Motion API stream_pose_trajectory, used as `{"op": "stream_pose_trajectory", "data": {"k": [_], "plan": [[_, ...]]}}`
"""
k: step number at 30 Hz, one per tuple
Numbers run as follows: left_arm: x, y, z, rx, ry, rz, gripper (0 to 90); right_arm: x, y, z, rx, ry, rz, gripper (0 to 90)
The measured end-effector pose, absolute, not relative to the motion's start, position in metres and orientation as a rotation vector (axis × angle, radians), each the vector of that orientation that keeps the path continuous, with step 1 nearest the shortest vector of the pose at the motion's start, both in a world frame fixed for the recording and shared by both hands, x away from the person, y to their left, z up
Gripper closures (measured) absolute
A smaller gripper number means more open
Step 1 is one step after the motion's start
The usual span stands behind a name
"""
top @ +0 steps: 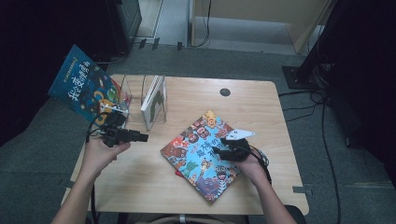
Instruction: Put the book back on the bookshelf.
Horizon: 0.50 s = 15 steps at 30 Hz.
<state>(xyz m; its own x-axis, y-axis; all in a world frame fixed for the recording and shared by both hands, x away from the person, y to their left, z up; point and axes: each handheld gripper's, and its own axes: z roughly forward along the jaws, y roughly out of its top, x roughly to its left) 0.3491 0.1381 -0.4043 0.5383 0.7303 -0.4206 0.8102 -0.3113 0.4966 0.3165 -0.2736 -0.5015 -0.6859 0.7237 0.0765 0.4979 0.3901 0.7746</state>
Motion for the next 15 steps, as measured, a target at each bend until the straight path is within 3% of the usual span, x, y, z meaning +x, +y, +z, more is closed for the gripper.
{"op": "stream_pose_trajectory", "data": {"k": [15], "plan": [[0.356, 0.108, -0.44, 2.171, 1.186, -0.163, 45.0, 0.308, -0.284, -0.501, 1.111, 2.341, 1.189, 47.8]]}}
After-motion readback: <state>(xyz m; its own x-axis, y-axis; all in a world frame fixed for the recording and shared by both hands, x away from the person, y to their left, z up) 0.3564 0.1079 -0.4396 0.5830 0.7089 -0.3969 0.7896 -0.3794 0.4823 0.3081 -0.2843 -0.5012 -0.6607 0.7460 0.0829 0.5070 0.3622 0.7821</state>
